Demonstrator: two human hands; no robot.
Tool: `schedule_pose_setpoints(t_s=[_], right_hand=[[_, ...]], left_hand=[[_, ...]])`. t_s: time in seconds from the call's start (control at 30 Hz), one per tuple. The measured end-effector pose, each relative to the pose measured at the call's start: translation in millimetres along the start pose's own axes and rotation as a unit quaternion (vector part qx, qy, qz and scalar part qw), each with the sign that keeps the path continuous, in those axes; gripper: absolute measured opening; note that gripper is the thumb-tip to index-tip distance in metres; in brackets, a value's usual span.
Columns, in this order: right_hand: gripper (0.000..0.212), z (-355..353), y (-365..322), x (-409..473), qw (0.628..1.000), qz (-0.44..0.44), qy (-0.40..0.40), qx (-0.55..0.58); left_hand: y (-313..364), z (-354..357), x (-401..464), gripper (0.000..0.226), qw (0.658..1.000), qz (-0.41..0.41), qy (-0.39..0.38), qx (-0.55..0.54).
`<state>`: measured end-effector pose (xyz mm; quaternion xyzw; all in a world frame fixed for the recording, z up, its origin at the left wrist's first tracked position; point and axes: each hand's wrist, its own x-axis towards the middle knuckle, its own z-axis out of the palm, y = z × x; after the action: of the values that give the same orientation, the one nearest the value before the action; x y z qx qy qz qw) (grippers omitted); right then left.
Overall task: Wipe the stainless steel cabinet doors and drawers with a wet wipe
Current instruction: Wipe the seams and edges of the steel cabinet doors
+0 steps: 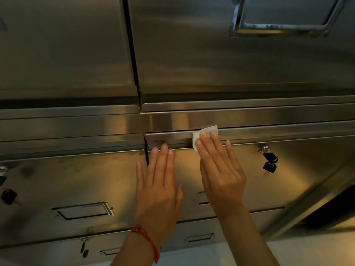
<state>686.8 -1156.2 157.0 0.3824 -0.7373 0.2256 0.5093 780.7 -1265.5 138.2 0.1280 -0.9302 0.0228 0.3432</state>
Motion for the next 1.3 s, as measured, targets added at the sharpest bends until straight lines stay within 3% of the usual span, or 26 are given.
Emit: schedule_pose_setpoints(t_s=[0.43, 0.73, 0.93, 1.3], right_hand=[[0.025, -6.1, 15.4, -6.0, 0.997, 0.071, 0.023, -0.010], [0.025, -10.1, 33.9, -9.9, 0.999, 0.029, 0.011, -0.014], [0.029, -17.2, 55.1, -12.0, 1.000, 0.013, -0.001, -0.012], [0.028, -23.9, 79.3, -15.3, 0.999, 0.039, 0.023, -0.008]], left_hand=[[-3.1, -0.5, -0.3, 0.064, 1.000, 0.006, 0.004, 0.000], [19.3, -1.8, 3.3, 0.065, 0.999, -0.037, -0.011, 0.003], [47.9, 0.1, 8.6, 0.063, 0.999, 0.019, -0.024, 0.012], [68.2, 14.6, 20.1, 0.067, 0.998, 0.003, -0.053, 0.035]])
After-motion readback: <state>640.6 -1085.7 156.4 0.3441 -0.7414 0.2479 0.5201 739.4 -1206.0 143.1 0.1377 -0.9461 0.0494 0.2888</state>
